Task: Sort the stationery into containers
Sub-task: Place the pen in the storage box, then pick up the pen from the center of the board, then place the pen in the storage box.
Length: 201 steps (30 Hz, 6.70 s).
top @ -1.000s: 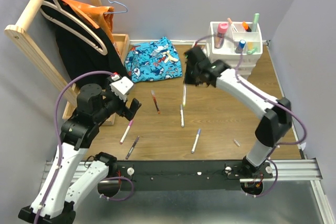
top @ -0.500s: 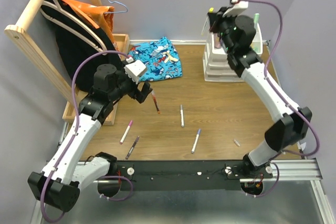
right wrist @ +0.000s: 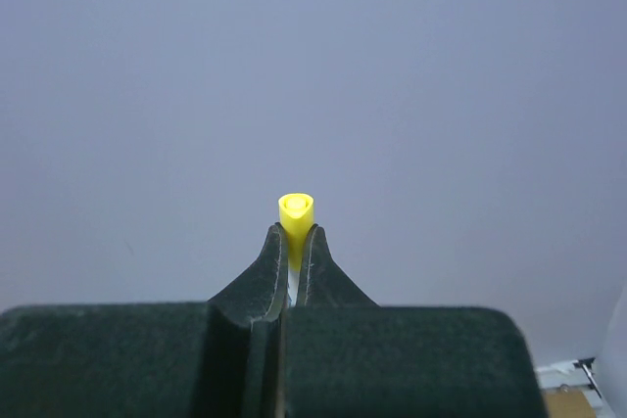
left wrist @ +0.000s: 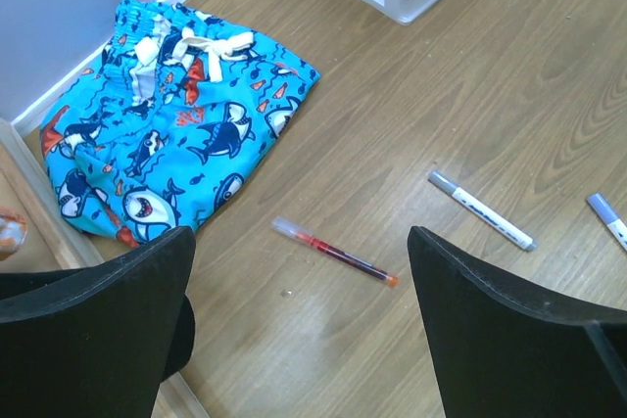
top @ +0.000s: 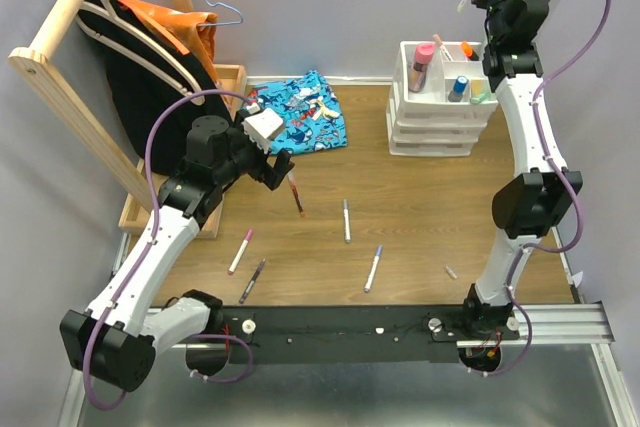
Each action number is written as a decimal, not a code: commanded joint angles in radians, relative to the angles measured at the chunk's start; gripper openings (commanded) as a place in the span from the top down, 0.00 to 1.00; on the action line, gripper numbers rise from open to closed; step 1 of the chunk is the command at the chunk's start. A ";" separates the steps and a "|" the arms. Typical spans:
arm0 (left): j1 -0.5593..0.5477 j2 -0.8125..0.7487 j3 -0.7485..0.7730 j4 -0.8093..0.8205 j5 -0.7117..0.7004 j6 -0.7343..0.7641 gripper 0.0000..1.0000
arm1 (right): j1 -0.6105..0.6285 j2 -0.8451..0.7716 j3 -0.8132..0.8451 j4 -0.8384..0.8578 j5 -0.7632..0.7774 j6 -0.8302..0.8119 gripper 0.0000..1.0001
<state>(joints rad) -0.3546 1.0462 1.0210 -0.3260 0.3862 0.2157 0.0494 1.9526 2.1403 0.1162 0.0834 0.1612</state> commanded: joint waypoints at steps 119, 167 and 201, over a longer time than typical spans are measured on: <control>0.118 -0.273 -0.167 0.024 0.189 -0.168 0.01 | 0.692 -0.372 -0.591 -0.442 -0.143 0.014 0.99; 0.085 0.097 0.028 0.133 0.103 -0.128 0.01 | -0.008 0.074 -0.057 -0.250 -0.149 -0.341 0.99; 0.077 -0.191 -0.094 0.052 0.125 -0.119 0.01 | 0.012 -0.628 -0.958 -0.818 -0.590 0.207 0.40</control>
<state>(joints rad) -0.2707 0.9329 0.9638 -0.2195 0.5056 0.1009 0.0593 1.4090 1.5581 -0.3683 -0.4404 0.2451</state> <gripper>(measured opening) 0.987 0.570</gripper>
